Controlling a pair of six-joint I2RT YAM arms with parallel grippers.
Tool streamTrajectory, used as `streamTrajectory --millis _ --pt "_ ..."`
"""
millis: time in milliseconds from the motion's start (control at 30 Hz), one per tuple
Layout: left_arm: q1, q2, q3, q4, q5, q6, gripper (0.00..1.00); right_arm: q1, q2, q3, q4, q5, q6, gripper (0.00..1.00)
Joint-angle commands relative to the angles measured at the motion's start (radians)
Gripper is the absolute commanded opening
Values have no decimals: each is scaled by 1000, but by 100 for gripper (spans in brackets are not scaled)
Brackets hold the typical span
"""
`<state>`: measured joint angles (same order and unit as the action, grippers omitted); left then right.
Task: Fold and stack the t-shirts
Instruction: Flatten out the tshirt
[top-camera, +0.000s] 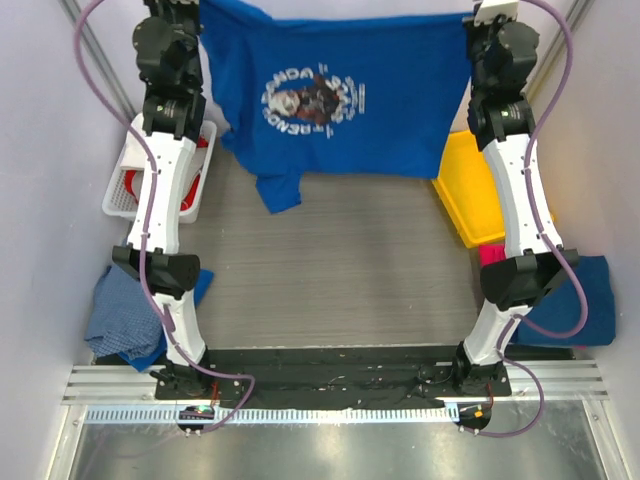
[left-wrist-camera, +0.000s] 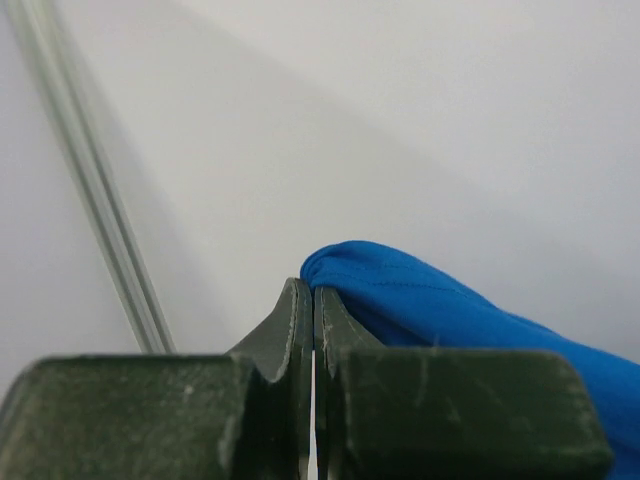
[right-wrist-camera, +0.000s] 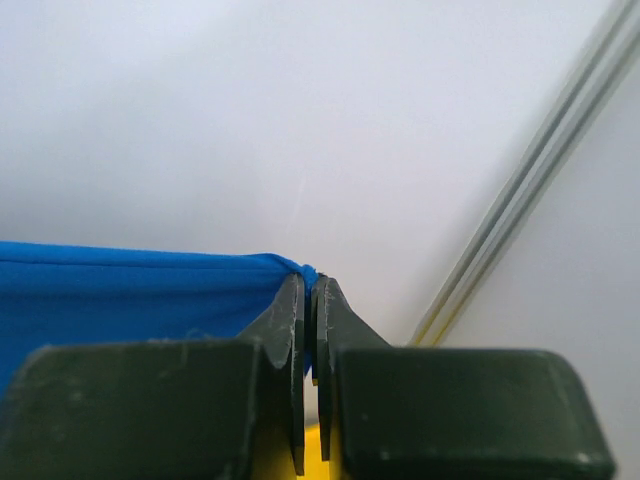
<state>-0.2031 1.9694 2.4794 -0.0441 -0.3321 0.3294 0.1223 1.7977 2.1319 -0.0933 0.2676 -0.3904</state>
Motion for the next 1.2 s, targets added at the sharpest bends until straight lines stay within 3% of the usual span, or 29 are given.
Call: streamTrajectory --millis 0,33,167,267,467,600,700,933,1033,1133,1167 --pt "21 -87 48 323 -19 45 0 -6 -17 154 174 53 -59 1" --pt "22 -116 -39 389 -28 45 0 -7 -40 128 182 50 -54 1" --pt "22 -159 -82 358 -77 62 0 -7 -121 18 208 42 -41 1" --pt "24 -228 -204 378 -87 82 0 -6 -174 -64 187 47 -24 1" --pt "24 -400 -529 351 -85 79 0 -7 -308 -311 129 42 -8 1" --pt "21 -527 -840 300 -48 89 0 -6 -395 -539 72 15 22 1" --pt "22 -589 -963 265 -10 106 0 -6 -432 -630 58 7 28 1" --pt "24 -569 -1007 279 1 135 0 -4 -402 -665 89 22 2 1" --pt "28 -473 -930 311 -19 132 0 -4 -323 -612 138 25 -14 1" --pt "51 -301 -745 348 -68 113 0 -7 -224 -491 187 53 -30 1" --pt "65 -258 -615 348 -74 94 0 -9 -151 -448 201 58 -28 1"
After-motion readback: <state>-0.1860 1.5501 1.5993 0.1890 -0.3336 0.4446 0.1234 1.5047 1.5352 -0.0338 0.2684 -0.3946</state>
